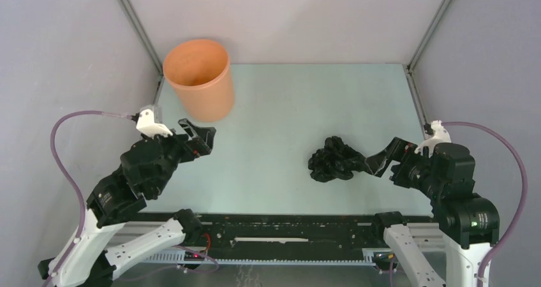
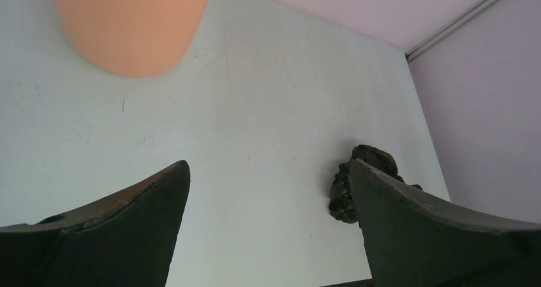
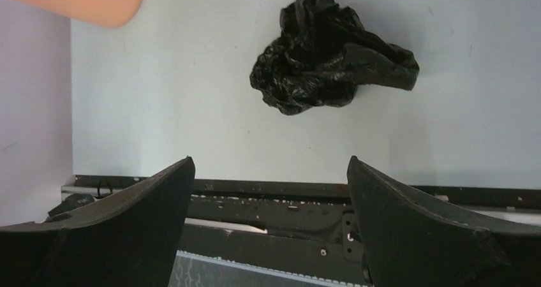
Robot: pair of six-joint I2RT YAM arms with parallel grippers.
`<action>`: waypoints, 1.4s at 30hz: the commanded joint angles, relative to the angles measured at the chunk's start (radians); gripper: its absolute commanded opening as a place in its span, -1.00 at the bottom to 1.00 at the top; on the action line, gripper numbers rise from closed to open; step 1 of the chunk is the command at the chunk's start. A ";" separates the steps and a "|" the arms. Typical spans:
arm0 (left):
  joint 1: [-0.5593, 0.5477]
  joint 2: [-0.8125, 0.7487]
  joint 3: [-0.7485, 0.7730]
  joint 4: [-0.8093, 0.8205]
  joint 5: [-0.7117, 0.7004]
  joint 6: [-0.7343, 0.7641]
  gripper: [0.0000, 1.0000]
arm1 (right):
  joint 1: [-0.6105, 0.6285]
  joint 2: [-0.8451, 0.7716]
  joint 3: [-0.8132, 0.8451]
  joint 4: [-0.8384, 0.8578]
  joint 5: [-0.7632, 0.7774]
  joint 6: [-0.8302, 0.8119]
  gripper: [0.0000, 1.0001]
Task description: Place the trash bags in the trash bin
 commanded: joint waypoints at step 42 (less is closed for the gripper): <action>0.046 0.414 0.132 -0.044 0.535 0.152 1.00 | -0.240 0.672 -0.533 0.810 -0.243 0.330 -0.12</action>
